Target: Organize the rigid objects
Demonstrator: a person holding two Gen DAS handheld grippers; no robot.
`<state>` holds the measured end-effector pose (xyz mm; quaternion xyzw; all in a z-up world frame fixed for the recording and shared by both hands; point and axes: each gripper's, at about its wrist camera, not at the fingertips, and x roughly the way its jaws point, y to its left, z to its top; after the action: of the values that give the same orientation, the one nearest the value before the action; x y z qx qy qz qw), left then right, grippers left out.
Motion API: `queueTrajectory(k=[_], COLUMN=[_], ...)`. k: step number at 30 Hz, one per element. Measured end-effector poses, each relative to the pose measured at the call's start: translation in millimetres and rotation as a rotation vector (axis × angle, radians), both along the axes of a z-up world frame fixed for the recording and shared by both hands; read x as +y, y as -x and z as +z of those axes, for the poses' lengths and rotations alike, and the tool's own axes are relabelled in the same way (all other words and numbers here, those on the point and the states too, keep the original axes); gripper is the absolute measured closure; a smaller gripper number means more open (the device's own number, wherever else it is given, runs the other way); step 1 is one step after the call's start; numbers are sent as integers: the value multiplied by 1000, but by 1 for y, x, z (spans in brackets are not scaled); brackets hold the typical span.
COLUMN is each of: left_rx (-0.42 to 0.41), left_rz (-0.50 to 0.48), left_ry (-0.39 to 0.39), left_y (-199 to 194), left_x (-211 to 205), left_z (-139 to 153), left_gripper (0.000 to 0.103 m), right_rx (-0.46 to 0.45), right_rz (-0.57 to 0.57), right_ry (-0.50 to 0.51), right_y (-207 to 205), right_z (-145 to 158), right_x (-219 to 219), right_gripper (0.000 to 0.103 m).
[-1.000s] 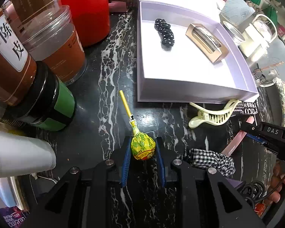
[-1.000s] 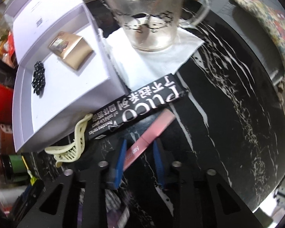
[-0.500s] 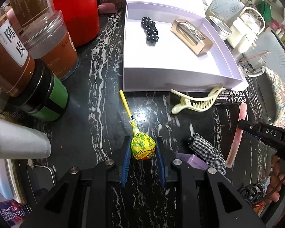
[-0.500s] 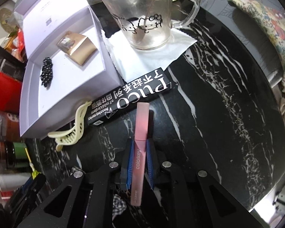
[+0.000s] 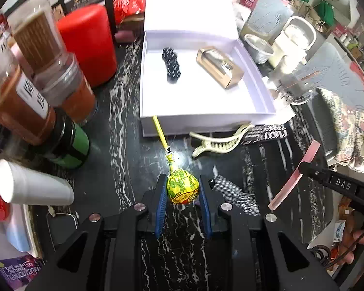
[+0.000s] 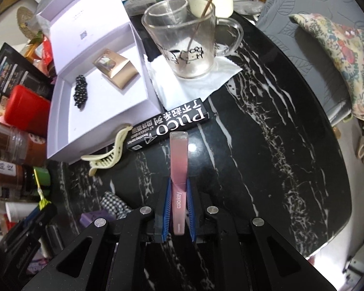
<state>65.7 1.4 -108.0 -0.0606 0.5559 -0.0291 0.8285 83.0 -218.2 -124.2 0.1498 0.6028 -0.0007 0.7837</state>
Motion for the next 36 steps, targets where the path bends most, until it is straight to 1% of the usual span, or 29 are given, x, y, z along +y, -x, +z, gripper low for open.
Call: queueTrajectory(k=[5, 13, 21, 25, 28, 32, 36], left_rx=[-31, -72, -121, -130, -128, -105, -84], left_rz=[-11, -30, -46, -44, -40, -33, -30], left_ry=[2, 1, -1, 1, 0, 7, 11], left_y=[-1, -7, -29, -46, -59, -76, -94], left_x=[-4, -8, -10, -8, -6, -2, 1], left_z=[20, 50, 73, 75, 71, 60, 48], left_gripper=[78, 78, 78, 78, 78, 78, 78], right_rx=[-34, -76, -131, -158, -170, -179, -168], right_rz=[21, 58, 103, 128, 150, 174, 193], right_ry=[6, -5, -6, 0, 9, 21, 11], right_y=[5, 3, -15, -32, -47, -68, -90], right_z=[21, 52, 79, 88, 89, 84, 74], right_x=[-1, 4, 12, 19, 24, 31, 37], right_gripper=[90, 90, 90, 90, 90, 90, 90])
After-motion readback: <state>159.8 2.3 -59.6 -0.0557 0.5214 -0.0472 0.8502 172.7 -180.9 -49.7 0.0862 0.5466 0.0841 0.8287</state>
